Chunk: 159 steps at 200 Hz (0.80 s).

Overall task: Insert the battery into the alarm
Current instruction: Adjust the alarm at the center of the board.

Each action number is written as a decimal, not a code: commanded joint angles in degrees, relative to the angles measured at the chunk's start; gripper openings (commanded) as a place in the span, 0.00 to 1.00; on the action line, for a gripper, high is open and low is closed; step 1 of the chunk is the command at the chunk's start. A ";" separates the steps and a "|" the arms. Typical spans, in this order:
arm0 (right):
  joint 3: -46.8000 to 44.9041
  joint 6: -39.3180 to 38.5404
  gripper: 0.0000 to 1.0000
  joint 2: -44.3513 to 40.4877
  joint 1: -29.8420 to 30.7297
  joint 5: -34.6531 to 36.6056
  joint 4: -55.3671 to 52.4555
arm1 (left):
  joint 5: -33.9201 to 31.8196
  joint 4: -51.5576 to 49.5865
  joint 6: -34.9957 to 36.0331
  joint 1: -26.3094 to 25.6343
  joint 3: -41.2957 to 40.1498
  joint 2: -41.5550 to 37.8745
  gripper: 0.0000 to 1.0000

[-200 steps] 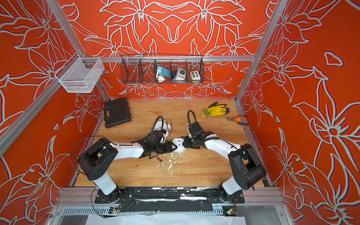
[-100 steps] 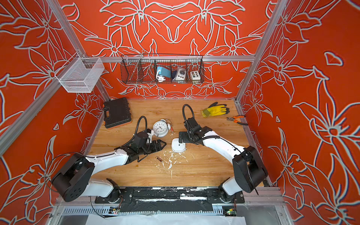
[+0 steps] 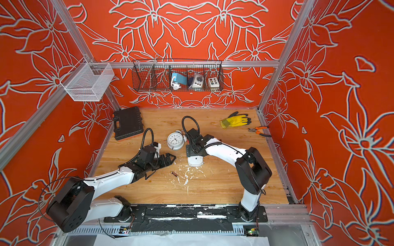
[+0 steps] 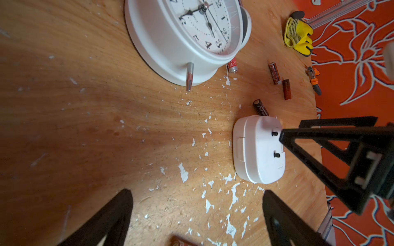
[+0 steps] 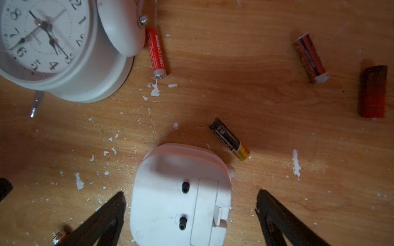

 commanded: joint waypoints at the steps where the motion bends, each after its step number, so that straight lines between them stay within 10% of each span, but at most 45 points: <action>1: 1.68 2.36 0.99 1.44 0.88 2.14 -2.95 | -0.72 -0.94 1.26 0.54 -0.49 -0.57 0.92; 159: 2.59 3.26 0.91 6.13 1.61 -2.72 -2.05 | 0.37 -0.04 1.72 0.62 -0.04 0.60 0.92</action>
